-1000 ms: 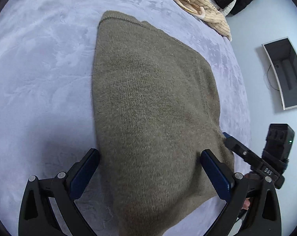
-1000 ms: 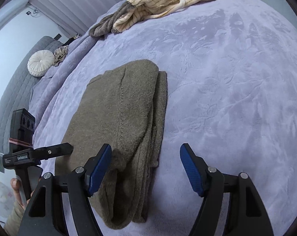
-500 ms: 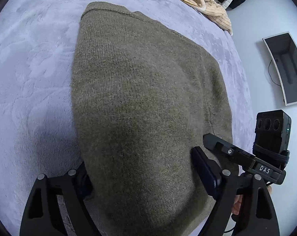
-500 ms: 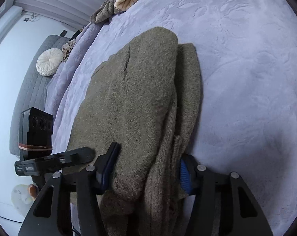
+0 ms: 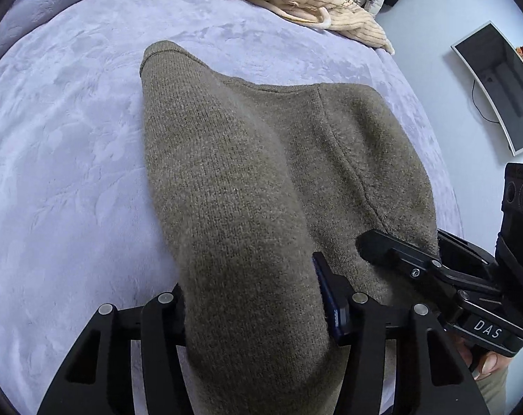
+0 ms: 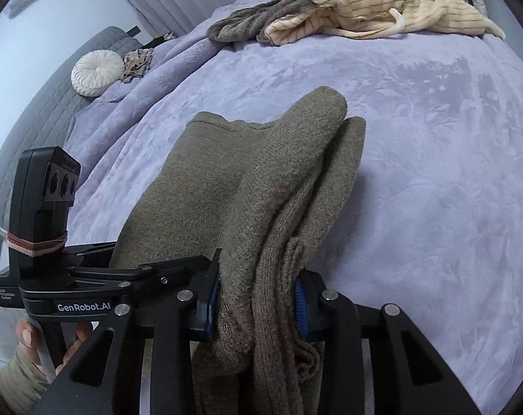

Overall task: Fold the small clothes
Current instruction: 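Lift the gripped side and fold it over the sweater with the right tool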

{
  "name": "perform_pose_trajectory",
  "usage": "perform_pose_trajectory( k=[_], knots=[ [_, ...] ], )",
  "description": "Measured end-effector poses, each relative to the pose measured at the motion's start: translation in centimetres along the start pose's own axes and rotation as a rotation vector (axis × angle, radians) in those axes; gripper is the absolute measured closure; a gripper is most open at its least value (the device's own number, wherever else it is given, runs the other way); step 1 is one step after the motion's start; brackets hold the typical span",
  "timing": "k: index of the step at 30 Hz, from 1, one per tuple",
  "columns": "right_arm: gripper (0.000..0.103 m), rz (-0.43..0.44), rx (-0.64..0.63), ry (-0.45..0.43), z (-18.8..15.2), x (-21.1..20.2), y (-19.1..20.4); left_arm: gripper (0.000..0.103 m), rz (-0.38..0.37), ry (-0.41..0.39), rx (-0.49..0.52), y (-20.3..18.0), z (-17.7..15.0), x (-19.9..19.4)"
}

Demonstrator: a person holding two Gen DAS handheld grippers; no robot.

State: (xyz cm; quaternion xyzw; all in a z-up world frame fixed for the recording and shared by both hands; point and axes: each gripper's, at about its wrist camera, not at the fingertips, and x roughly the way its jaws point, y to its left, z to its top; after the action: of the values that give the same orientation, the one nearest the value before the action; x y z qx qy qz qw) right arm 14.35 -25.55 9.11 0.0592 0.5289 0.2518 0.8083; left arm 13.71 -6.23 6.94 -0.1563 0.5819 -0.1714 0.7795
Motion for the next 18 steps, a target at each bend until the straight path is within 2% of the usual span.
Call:
perform_pose_trajectory(
  k=[8,18],
  knots=[
    [0.066,-0.03,-0.064,-0.03,-2.8,-1.8,3.3,0.047,0.082,-0.049,0.053,-1.8,-3.1,-2.7],
    [0.066,-0.025,-0.088,-0.053,-7.9,-3.7,5.9,0.047,0.115,-0.071,0.085,-2.4,-8.3,-4.8]
  ],
)
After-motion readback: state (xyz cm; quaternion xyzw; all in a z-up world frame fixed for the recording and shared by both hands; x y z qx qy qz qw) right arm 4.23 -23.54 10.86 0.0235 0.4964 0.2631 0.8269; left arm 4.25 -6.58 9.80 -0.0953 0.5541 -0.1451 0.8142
